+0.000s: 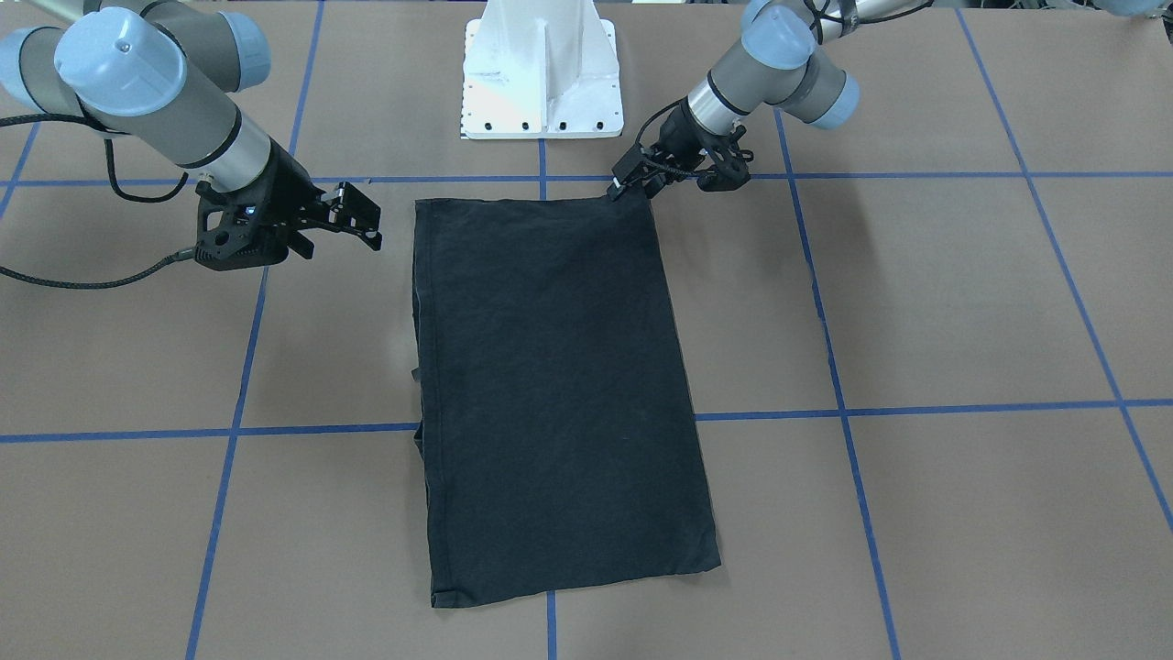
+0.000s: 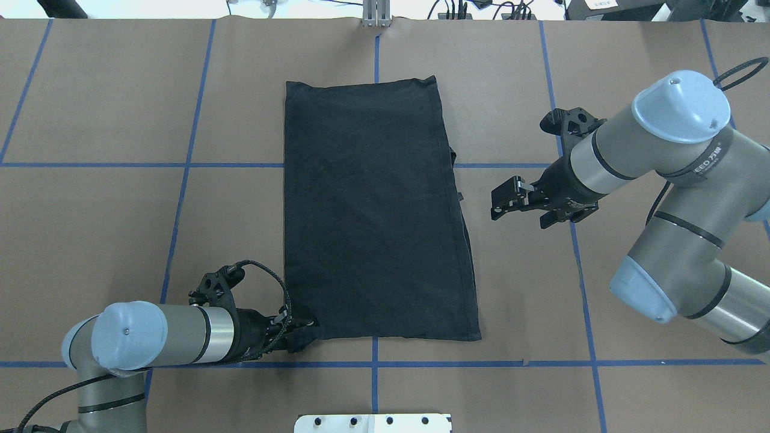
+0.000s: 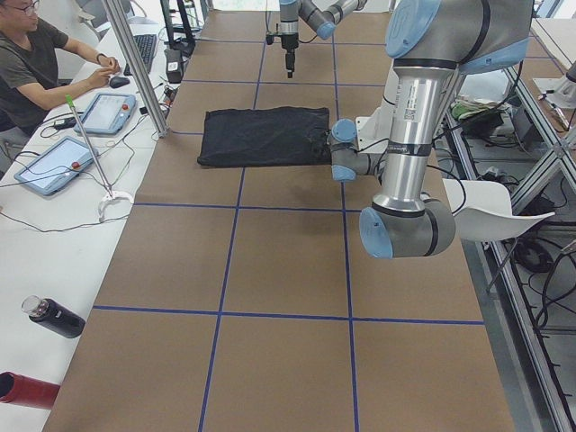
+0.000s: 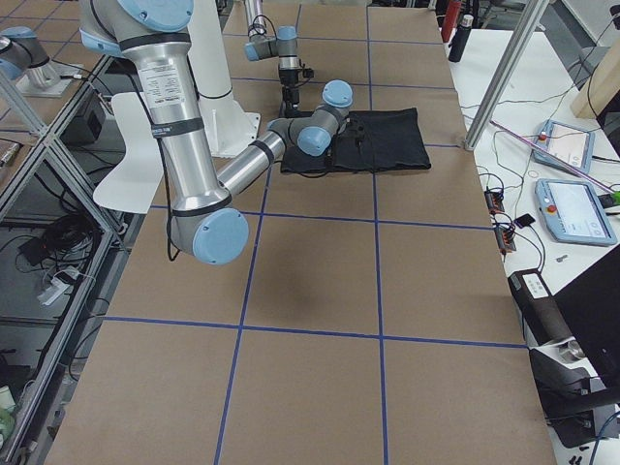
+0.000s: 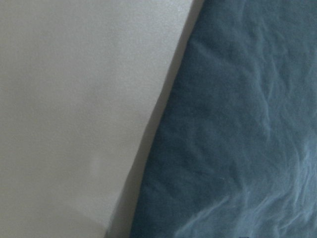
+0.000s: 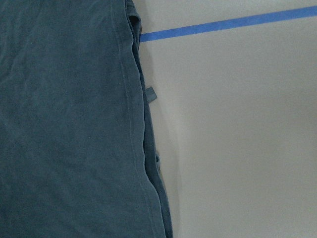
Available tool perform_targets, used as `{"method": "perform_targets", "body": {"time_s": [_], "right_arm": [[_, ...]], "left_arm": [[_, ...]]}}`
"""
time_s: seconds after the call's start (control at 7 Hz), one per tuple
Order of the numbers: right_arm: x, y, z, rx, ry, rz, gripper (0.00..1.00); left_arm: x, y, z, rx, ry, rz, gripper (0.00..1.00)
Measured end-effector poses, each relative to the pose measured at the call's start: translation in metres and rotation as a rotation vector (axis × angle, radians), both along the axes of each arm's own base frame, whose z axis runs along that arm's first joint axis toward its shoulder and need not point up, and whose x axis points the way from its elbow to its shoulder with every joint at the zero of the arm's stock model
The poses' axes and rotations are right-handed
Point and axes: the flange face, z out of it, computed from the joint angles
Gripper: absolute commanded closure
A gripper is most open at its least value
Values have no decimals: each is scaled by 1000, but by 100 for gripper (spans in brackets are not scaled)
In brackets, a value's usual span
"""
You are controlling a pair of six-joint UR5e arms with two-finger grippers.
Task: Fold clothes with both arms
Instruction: 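Lower the right gripper to the other near hem corner and grasp it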
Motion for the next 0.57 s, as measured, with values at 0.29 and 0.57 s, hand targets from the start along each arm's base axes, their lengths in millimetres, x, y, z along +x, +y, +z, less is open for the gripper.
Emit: {"method": "perform_targets", "body": {"time_s": [0.29, 0.57], "right_arm": [[0, 0, 1, -2, 1, 1, 0], [0, 0, 2, -4, 3, 0, 0]], "left_arm": [[0, 1, -1, 0, 1, 1, 50], [0, 1, -2, 1, 3, 2, 100]]}}
